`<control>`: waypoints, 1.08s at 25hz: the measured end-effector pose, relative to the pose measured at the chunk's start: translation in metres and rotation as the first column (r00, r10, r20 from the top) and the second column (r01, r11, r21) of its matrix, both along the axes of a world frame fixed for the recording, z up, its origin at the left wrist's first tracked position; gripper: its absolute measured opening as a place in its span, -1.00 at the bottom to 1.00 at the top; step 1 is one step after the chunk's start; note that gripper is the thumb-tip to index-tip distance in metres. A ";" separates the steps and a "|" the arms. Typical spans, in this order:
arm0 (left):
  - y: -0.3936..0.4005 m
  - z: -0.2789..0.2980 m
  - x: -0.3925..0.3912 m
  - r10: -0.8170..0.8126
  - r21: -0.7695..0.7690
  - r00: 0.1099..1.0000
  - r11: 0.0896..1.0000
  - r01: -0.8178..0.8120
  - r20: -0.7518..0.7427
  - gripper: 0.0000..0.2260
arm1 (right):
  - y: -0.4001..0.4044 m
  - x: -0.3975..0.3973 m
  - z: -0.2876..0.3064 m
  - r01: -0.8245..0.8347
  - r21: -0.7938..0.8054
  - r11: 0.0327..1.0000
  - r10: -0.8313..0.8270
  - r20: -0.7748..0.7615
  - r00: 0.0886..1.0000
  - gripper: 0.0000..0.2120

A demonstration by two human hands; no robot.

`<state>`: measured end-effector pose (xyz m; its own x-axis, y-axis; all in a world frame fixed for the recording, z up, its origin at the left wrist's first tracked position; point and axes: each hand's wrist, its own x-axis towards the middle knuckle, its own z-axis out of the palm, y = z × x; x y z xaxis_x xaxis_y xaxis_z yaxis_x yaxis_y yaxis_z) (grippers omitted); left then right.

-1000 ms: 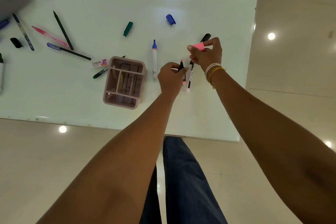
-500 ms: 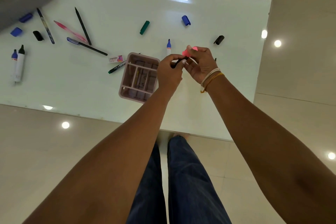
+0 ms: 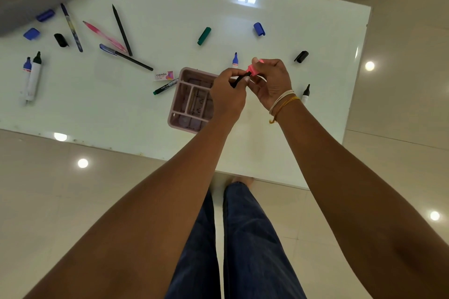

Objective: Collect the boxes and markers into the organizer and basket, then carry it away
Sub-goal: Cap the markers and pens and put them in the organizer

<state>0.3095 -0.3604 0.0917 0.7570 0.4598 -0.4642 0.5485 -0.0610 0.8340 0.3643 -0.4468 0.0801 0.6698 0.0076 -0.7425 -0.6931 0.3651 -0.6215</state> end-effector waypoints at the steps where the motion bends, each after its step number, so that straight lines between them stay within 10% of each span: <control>1: 0.000 -0.001 0.000 0.000 -0.008 1.000 1.000 0.000 -0.005 -0.86 | 0.000 0.000 0.000 -0.028 -0.022 0.999 0.028 0.013 1.000 -0.86; 15: -0.020 0.005 0.005 -0.122 -0.240 0.969 0.968 0.069 -0.215 -0.74 | -0.014 -0.017 -0.008 -0.089 -0.364 0.927 0.155 0.156 0.976 -0.86; 27: 0.005 0.011 -0.004 -0.130 -0.045 0.991 0.991 0.129 -0.024 -0.70 | 0.005 -0.014 0.008 -0.245 -0.458 0.855 0.381 0.233 0.895 -0.66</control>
<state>0.3051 -0.3552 0.1028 0.7957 0.3378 -0.5028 0.5608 -0.0969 0.8223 0.3506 -0.4414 0.0880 0.8746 -0.0005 -0.4848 -0.4777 -0.1711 -0.8617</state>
